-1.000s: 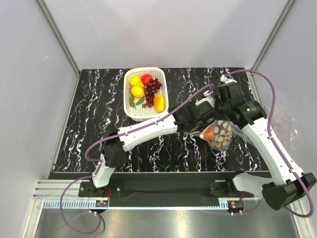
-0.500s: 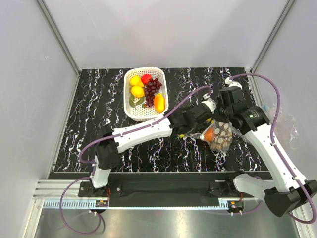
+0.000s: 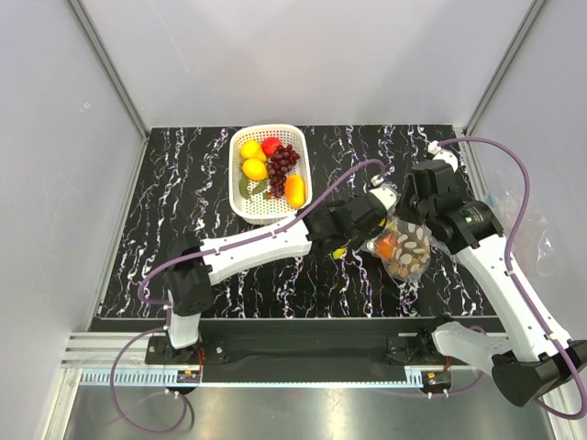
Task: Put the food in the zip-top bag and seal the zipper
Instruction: Place the fake fruit in the zipper food storage bag.
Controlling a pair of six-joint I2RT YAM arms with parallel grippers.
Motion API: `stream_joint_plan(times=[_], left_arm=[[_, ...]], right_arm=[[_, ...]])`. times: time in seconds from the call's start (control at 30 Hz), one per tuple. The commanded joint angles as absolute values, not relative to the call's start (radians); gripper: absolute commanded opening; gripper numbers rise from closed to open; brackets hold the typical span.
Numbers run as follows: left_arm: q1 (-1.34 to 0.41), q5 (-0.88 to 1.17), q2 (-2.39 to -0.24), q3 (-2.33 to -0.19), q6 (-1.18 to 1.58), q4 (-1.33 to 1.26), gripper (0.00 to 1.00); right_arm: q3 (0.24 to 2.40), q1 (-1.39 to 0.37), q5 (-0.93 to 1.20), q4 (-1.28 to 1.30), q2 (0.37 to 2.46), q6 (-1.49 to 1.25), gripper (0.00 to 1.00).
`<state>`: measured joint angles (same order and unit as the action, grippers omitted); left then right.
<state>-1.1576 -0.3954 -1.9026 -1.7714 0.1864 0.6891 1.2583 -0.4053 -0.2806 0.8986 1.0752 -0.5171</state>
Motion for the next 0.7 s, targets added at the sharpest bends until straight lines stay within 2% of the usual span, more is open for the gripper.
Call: stream_joint_plan(times=[0.0, 0.2, 0.43, 0.53, 0.57, 0.67], left_arm=[[-1.125, -0.318, -1.813, -1.734, 0.251, 0.609, 0.00], [-1.108, -0.240, -1.782, -1.683, 0.201, 0.554, 0.00], [-1.109, -0.213, -1.819, -1.716, 0.175, 0.597, 0.00], [-1.109, -0.215, -1.836, -1.741, 0.190, 0.615, 0.19], [-1.109, -0.225, -1.841, -1.747, 0.199, 0.627, 0.31], [-1.108, -0.241, -1.838, -1.753, 0.219, 0.626, 0.62]], right_arm=[[1.249, -0.408, -0.310, 0.801, 1.043, -0.571, 0.00], [1.239, -0.407, -0.269, 0.782, 1.055, -0.587, 0.00], [1.232, -0.408, -0.219, 0.752, 1.051, -0.607, 0.00], [1.233, -0.407, -0.221, 0.752, 1.045, -0.607, 0.00], [1.233, -0.407, -0.221, 0.752, 1.046, -0.607, 0.00], [1.233, -0.407, -0.216, 0.753, 1.045, -0.606, 0.00]])
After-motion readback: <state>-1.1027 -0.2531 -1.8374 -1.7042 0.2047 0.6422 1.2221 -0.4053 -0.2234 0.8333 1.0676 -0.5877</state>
